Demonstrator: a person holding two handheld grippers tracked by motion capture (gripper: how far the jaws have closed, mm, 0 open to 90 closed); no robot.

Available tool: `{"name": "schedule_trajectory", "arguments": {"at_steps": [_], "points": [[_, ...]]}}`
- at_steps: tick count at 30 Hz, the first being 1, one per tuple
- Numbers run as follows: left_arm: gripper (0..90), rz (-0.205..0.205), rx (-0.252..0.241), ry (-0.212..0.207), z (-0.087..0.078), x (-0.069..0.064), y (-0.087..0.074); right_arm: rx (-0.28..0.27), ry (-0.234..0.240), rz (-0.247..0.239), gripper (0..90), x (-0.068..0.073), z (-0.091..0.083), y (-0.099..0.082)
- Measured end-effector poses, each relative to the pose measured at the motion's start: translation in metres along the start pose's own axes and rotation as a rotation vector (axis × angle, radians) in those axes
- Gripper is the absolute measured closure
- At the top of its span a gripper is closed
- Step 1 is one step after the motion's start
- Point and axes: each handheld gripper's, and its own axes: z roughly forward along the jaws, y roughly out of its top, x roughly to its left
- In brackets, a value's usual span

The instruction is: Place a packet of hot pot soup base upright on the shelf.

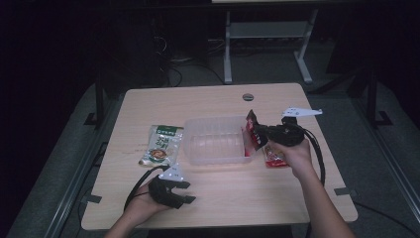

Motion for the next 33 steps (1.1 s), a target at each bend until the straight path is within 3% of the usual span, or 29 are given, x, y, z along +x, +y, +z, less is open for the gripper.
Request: {"name": "schedule_trajectory", "arguments": {"at_steps": [10, 18, 20, 21, 27, 33], "points": [[45.0, 0.001, 0.0, 0.0, 0.0, 0.0, 0.0, 0.018, -0.017, -0.015, 80.2, 0.001, 0.003, -0.001], [45.0, -0.006, -0.005, 0.001, 0.0, 0.0, 0.0, 0.038, -0.014, -0.008, 54.2, 0.002, 0.0, 0.001], [45.0, 0.004, 0.002, -0.001, -0.001, 0.001, 0.0, 0.047, -0.022, -0.019, 47.7, 0.003, 0.0, 0.001], [45.0, 0.005, 0.002, -0.001, -0.001, 0.001, 0.0, 0.058, -0.042, -0.031, 40.3, 0.006, 0.0, 0.002], [44.9, 0.006, 0.002, 0.001, -0.001, 0.001, 0.0, 0.057, -0.093, -0.061, 30.1, 0.01, -0.003, 0.004], [44.4, -0.002, -0.005, 0.001, -0.001, 0.001, 0.0, 0.057, -0.104, -0.068, 24.0, 0.01, -0.008, 0.004]]}}
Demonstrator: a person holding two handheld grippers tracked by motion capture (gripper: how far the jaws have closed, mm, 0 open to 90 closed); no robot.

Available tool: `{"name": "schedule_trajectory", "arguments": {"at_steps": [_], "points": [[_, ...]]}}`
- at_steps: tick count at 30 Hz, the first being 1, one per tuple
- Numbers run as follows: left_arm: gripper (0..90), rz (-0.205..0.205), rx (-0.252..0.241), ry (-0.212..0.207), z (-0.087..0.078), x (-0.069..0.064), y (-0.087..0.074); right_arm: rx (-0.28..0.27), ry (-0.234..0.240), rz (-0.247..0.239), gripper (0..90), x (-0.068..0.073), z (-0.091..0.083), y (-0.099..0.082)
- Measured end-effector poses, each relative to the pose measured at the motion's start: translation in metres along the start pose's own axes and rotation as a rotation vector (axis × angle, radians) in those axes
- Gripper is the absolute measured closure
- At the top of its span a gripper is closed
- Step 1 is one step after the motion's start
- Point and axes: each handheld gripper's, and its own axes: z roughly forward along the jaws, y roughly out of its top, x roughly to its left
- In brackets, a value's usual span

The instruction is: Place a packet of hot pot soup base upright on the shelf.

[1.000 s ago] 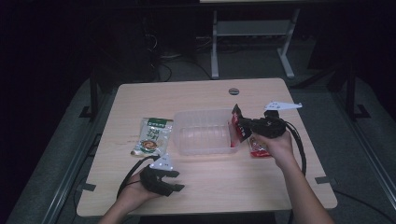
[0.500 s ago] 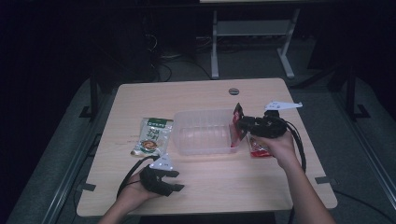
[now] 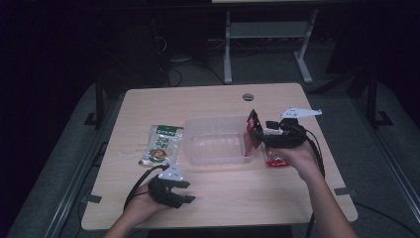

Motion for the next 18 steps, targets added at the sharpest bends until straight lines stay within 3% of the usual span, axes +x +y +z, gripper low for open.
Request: {"name": "schedule_trajectory", "arguments": {"at_steps": [9, 18], "points": [[42.9, 0.0, -0.003, 0.002, -0.002, 0.001, -0.001, 0.029, -0.03, -0.029, 19.4, 0.003, -0.011, -0.004], [39.8, -0.008, -0.013, 0.009, -0.008, 0.002, -0.004, 0.074, -0.038, -0.046, 18.8, 0.009, -0.026, -0.022]]}}
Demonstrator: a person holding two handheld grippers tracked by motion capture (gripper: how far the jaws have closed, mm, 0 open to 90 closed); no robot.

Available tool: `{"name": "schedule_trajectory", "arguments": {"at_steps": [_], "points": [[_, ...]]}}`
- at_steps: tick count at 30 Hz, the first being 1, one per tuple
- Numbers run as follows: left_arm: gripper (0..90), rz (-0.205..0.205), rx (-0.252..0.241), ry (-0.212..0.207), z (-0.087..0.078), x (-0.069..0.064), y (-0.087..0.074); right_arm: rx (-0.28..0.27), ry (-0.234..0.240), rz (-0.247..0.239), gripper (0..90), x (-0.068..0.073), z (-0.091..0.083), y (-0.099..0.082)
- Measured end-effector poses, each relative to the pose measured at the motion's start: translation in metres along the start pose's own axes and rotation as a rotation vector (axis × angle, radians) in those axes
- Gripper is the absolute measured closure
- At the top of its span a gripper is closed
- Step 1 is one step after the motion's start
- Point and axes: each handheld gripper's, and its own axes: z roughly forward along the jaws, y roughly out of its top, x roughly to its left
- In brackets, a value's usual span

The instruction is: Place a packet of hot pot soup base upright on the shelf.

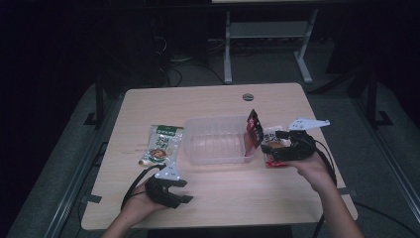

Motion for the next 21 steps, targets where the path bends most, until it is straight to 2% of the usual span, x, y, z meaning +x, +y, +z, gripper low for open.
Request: {"name": "schedule_trajectory", "arguments": {"at_steps": [4, 10, 16, 17, 18, 19, 21], "points": [[36.8, 0.0, 0.003, -0.004, -0.003, 0.0, -0.003, 0.011, 0.012, 0.005, 18.8, 0.002, -0.006, -0.013], [35.3, -0.014, 0.002, 0.001, -0.012, 0.0, -0.01, 0.038, 0.0, 0.01, 18.7, 0.002, -0.014, -0.028], [35.3, -0.037, -0.007, 0.019, -0.021, 0.004, -0.021, 0.079, -0.028, 0.03, 22.7, -0.009, -0.011, -0.04], [35.3, -0.048, -0.012, 0.024, -0.021, 0.005, -0.022, 0.083, -0.032, 0.029, 24.7, -0.011, -0.01, -0.041], [35.3, -0.04, -0.008, 0.026, -0.022, 0.007, -0.022, 0.104, -0.044, 0.036, 26.8, -0.017, -0.006, -0.044], [35.3, -0.041, -0.01, 0.028, -0.021, 0.008, -0.022, 0.104, -0.044, 0.036, 29.5, -0.017, -0.006, -0.044], [35.3, -0.033, -0.005, 0.031, -0.02, 0.01, -0.022, 0.11, -0.044, 0.046, 39.3, -0.023, -0.003, -0.047]]}}
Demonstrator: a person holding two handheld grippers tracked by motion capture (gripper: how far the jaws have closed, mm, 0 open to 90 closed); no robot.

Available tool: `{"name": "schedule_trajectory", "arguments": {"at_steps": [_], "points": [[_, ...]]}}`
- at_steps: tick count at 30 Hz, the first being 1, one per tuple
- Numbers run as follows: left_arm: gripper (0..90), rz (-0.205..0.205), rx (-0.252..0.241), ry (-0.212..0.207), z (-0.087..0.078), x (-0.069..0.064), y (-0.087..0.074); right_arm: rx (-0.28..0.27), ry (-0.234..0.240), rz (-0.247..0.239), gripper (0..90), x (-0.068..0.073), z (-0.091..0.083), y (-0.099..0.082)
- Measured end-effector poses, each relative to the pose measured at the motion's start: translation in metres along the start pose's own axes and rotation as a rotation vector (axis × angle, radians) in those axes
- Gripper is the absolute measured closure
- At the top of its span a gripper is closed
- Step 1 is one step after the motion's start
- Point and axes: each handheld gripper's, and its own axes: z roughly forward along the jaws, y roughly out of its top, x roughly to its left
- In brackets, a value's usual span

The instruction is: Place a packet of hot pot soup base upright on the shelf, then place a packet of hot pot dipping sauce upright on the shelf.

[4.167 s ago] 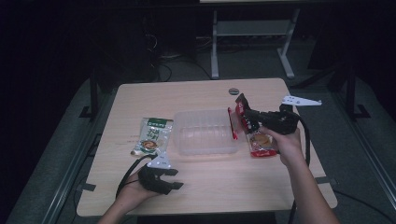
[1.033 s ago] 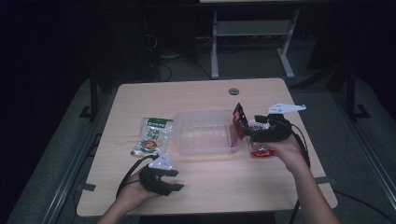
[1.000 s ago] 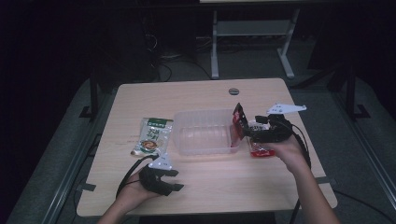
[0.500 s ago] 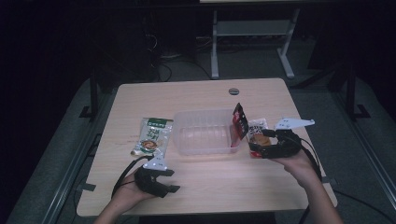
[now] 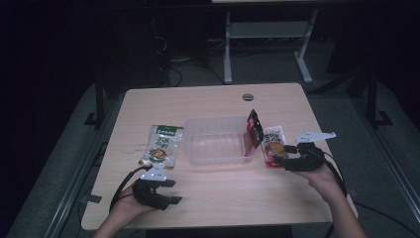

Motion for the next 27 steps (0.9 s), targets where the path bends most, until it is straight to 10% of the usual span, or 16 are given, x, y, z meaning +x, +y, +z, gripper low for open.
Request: {"name": "schedule_trajectory", "arguments": {"at_steps": [10, 27], "points": [[35.4, 0.01, 0.018, 0.003, 0.003, -0.001, 0.001, 0.032, -0.095, 0.025, 89.7, -0.027, 0.023, 0.001], [35.4, 0.003, 0.016, 0.002, 0.003, -0.003, -0.002, 0.16, -0.088, -0.025, 90.0, -0.039, 0.052, -0.004]]}}
